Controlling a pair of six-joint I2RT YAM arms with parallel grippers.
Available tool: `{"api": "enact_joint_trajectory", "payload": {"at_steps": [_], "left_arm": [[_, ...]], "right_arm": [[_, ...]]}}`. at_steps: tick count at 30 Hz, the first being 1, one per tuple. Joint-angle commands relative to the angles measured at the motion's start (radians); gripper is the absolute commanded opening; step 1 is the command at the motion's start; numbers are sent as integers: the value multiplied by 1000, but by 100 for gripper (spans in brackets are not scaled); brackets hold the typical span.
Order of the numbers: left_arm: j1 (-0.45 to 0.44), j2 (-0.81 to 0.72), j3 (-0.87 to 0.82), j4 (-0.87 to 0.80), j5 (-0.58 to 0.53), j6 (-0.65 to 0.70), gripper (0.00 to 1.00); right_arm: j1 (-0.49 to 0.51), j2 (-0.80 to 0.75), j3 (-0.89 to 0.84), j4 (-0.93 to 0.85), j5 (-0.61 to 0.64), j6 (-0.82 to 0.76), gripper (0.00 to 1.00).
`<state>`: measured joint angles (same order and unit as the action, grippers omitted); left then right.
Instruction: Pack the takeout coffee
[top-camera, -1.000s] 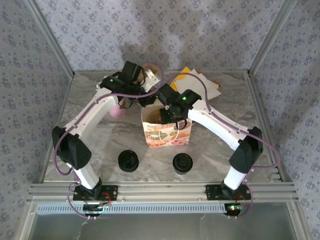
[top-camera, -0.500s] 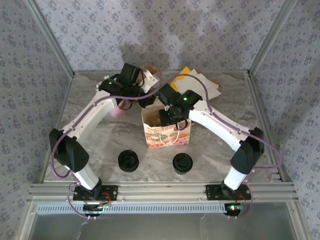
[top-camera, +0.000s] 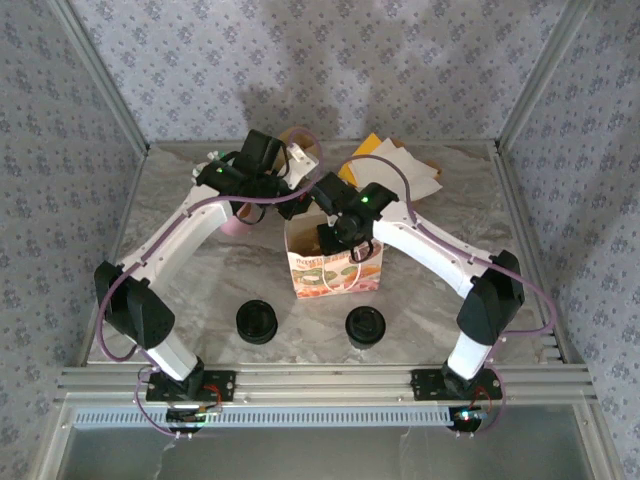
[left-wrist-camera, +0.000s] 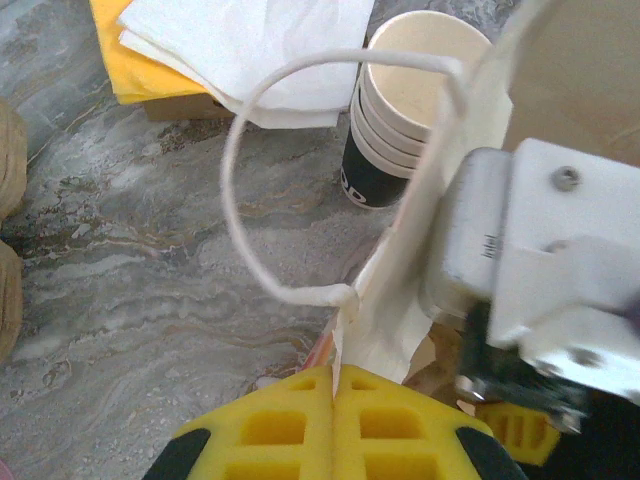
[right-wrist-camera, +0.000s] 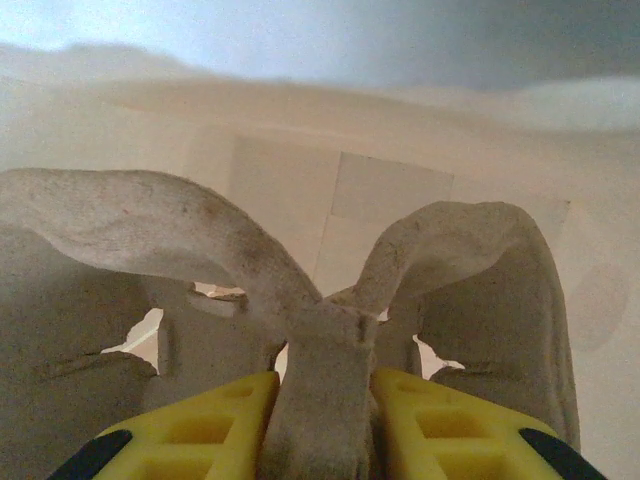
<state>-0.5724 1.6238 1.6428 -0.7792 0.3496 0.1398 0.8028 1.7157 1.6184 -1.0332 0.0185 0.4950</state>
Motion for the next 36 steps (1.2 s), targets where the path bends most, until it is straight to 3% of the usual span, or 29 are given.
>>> {"api": "enact_joint_trajectory", "payload": {"at_steps": [1, 16, 29, 36], "left_arm": [[-7, -36, -23, 11, -6, -20, 0], [-11, -78, -45, 38, -8, -60, 0], [-53, -119, -115, 94, -20, -116, 2], [-53, -133, -129, 139, -68, -149, 6]], "right_arm": [[-15, 19, -27, -2, -24, -16, 29], [-32, 63, -60, 14, -38, -29, 30], [-46, 130, 22, -39, -36, -23, 30], [-45, 131, -5, -28, -31, -21, 30]]}}
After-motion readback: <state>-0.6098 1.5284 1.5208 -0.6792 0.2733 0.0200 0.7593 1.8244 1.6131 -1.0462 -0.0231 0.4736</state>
